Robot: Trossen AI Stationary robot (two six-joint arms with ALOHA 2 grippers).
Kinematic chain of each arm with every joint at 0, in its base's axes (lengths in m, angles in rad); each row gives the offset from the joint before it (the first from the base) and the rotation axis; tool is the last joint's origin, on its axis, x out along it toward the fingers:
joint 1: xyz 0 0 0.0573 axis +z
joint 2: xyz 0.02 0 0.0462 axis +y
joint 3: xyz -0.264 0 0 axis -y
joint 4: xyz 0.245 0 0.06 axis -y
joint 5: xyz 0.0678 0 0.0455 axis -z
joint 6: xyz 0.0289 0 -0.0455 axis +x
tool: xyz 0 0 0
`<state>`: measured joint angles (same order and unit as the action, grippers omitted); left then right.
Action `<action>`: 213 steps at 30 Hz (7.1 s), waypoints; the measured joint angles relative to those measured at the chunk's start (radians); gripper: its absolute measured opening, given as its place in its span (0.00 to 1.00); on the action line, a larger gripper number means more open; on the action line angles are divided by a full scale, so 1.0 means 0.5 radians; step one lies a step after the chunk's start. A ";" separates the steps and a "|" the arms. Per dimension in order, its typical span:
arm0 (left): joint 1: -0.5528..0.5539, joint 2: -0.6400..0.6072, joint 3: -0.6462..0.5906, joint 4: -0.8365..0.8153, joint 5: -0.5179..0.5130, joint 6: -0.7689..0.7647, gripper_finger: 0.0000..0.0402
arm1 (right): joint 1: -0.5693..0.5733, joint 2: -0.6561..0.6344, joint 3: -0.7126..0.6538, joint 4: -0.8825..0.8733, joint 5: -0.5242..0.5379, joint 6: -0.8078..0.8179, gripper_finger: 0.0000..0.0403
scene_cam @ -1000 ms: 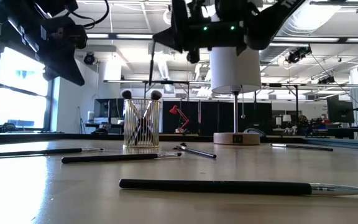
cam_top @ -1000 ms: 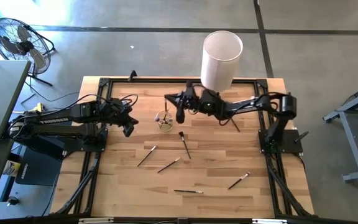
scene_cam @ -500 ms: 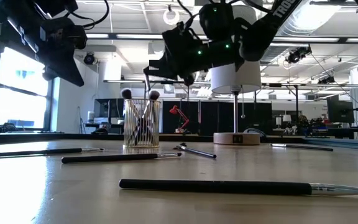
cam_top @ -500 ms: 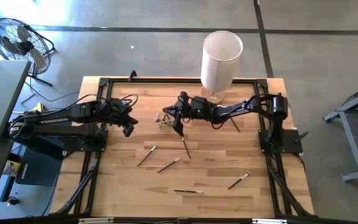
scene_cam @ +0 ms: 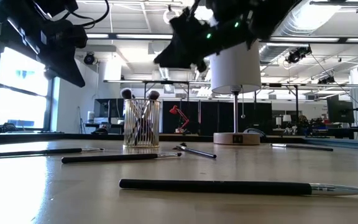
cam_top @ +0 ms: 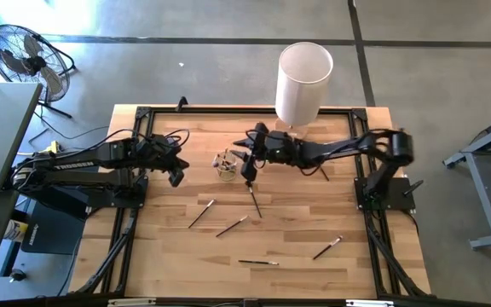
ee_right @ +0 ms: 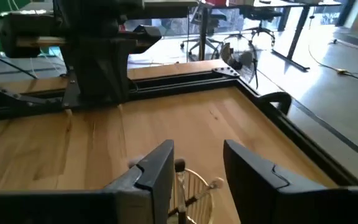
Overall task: Put items in baskets/containers
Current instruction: Put the black eyeshadow brush into the yellow holder, then put the black liner brush into the yellow holder
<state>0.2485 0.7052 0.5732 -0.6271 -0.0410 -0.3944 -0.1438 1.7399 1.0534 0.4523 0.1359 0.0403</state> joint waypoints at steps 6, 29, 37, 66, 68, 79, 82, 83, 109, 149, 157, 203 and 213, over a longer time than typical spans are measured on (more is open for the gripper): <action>-0.001 0.000 -0.001 0.040 0.054 0.061 0.22 | 0.139 -0.398 0.001 -0.709 0.191 0.205 0.31; -0.410 0.109 -0.002 0.238 0.003 -0.572 0.20 | 1.146 -0.722 -0.116 -2.909 0.463 2.488 0.01; -1.034 0.556 0.074 0.352 -0.486 -1.203 0.09 | 1.329 -0.722 -0.338 -2.845 0.353 2.591 0.01; -0.737 1.594 0.614 0.160 0.021 -1.037 0.07 | 1.466 -0.723 -0.638 -2.459 0.246 2.577 0.00; -0.726 1.616 0.613 0.146 0.021 -1.037 0.11 | 1.466 -0.723 -0.638 -2.449 0.261 2.612 0.00; -0.732 1.758 0.613 0.223 -0.091 -0.903 0.29 | 1.465 -0.723 -0.637 -2.381 0.295 2.753 0.01; -0.732 1.816 0.613 0.227 -0.093 -0.880 0.30 | 1.465 -0.723 -0.637 -2.358 0.298 2.790 0.01; -0.732 1.835 0.613 0.227 -0.092 -0.880 0.30 | 1.465 -0.723 -0.637 -2.358 0.301 2.807 0.01; -0.732 1.949 0.616 0.331 -0.131 -0.842 0.03 | 1.465 -0.723 -0.636 -2.315 0.308 2.731 0.01; -0.873 1.135 0.872 0.180 -0.831 -0.557 0.00 | 1.364 -0.721 -0.636 -2.055 0.518 2.467 0.02; -0.876 1.135 0.872 0.201 -0.813 -0.471 0.00 | 1.334 -0.721 -0.636 -2.023 0.535 2.459 0.02; -1.304 1.716 0.800 1.062 -0.735 -1.113 0.00 | 1.318 -0.721 -0.636 -1.772 0.653 2.055 0.02; -1.078 2.227 1.685 -0.006 -0.453 -0.900 0.02 | 1.320 -0.721 -0.636 -1.793 0.639 2.048 0.02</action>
<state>-0.2907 1.8184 1.4155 -0.6303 -0.2674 -0.8443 0.5163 1.3792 0.7357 -0.4440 0.4552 1.0645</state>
